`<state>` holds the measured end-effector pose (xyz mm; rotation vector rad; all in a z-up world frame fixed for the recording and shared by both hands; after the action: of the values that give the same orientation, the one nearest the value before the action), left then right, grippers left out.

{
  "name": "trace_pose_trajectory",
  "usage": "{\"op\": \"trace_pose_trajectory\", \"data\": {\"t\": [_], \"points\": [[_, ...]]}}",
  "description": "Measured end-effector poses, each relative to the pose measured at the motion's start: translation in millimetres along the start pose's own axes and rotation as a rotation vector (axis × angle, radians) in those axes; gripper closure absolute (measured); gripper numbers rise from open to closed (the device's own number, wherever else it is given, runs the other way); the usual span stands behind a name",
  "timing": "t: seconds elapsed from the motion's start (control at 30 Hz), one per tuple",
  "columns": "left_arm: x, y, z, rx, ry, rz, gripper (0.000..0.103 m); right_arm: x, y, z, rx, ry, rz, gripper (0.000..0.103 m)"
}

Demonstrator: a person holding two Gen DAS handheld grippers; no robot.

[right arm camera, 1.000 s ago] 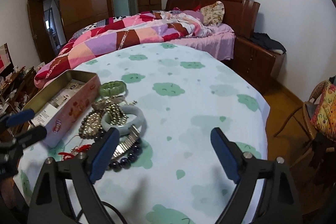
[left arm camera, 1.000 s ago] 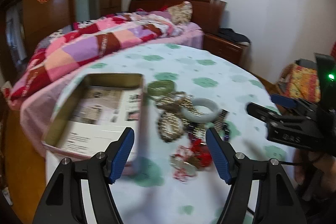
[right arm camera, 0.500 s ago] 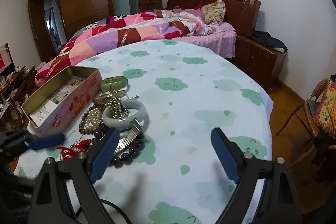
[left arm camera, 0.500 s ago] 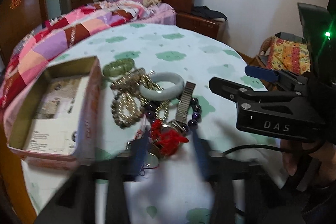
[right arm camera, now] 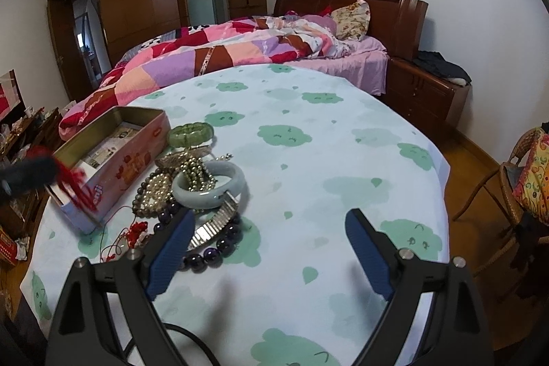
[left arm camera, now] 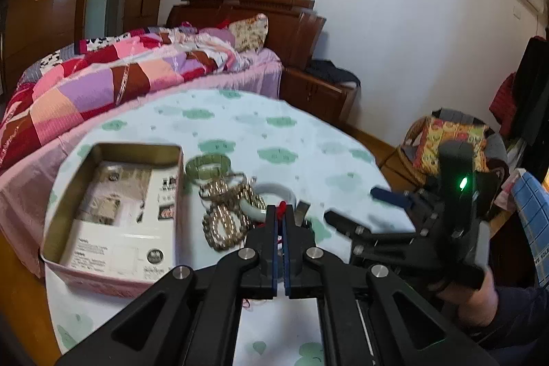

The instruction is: Organize jewelry

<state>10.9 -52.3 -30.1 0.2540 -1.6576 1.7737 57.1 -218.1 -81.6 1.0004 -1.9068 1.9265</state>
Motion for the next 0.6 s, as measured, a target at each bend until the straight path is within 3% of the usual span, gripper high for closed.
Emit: {"op": "trace_pose_trajectory", "data": {"t": [0.13, 0.2, 0.33, 0.47, 0.6], "points": [[10, -7, -7, 0.013, -0.022, 0.034, 0.102, 2, -1, -10, 0.047, -0.029, 0.005, 0.014], [14, -10, -12, 0.012, -0.052, 0.049, 0.102, 6, -2, -18, 0.078, -0.088, 0.006, 0.017], [14, -12, -22, 0.026, -0.080, 0.054, 0.102, 8, -5, -46, 0.170, -0.188, -0.009, 0.035], [13, -9, -32, 0.054, -0.081, 0.047, 0.102, -6, -5, -73, 0.251, -0.276, -0.082, 0.049], [15, -8, -37, 0.072, -0.081, 0.054, 0.102, -26, 2, -94, 0.334, -0.298, -0.150, 0.051]]}}
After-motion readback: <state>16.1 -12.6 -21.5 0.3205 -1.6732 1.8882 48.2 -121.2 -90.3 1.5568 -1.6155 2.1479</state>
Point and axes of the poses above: each gripper's, at about its wrist camera, not at the fingertips, and x roughly against the way its jaws point, z to its right, y to its underside, the point moved 1 cm from there along -x, roughly the way its jaws point, and after that the axes turned 2 degrees about -x, right-handed, at the moved point
